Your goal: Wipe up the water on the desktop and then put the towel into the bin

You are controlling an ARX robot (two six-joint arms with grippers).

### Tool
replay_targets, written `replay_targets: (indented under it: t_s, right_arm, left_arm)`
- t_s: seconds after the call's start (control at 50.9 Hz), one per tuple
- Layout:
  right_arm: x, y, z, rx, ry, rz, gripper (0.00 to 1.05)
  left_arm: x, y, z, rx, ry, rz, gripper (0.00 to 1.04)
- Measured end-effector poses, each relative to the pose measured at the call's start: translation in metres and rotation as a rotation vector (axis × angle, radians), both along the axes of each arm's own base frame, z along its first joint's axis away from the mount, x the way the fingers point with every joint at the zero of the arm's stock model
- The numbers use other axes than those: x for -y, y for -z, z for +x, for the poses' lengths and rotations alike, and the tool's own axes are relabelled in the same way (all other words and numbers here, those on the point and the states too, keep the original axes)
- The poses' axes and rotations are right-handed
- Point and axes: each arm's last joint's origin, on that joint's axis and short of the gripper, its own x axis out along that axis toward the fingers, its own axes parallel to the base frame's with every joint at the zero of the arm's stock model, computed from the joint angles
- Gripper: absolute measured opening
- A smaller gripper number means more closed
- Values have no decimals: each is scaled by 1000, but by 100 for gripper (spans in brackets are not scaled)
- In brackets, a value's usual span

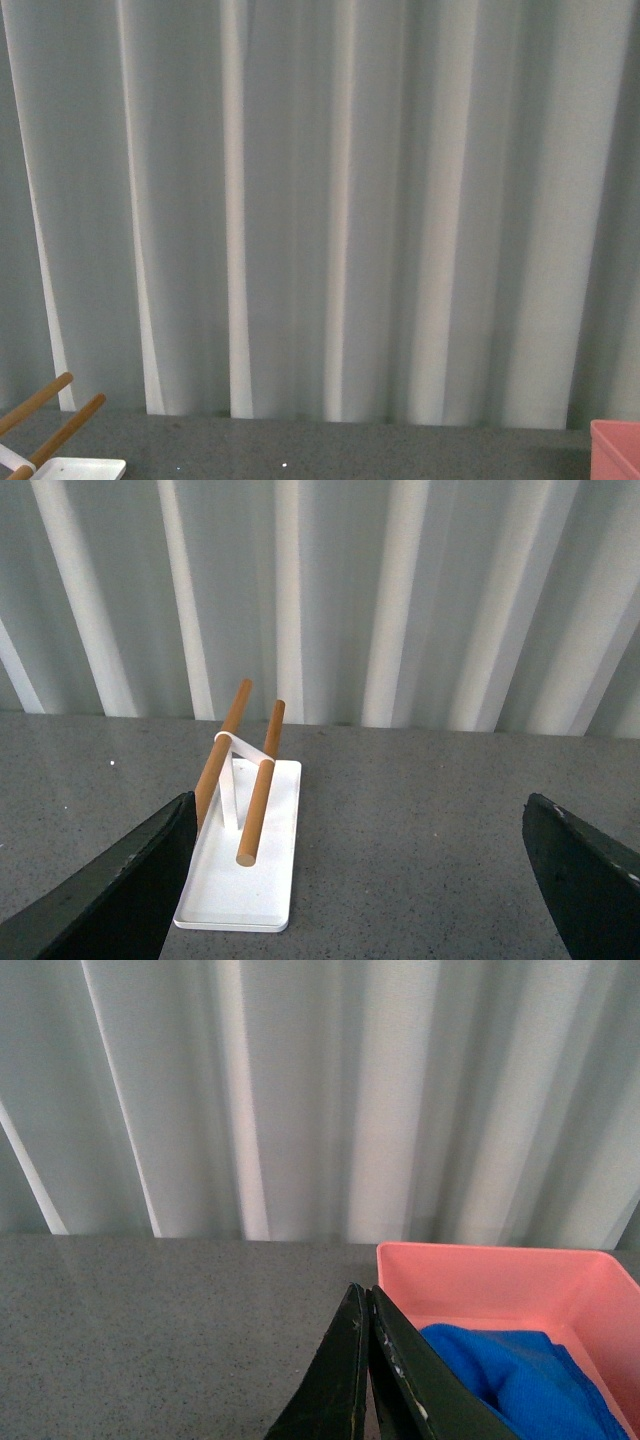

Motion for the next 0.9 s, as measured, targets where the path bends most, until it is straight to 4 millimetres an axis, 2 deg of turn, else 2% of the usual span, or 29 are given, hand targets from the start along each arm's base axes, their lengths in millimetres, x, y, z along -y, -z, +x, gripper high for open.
replay_targets:
  t_s: [0.138, 0.255, 0.55, 0.904]
  right_arm:
    - [-11, 4, -14, -2, -7, -2, 3]
    - [-12, 14, -25, -2, -7, -1, 3]
    - [-12, 4, -44, 30, -1, 2, 3]
    - [-12, 2, -57, 38, 1, 6, 3]
  left_arm:
    - [0, 0, 0, 0, 0, 0, 98]
    - [0, 0, 0, 0, 0, 0, 98]
    - [0, 0, 0, 0, 0, 0, 98]
    - [0, 0, 0, 0, 0, 0, 98]
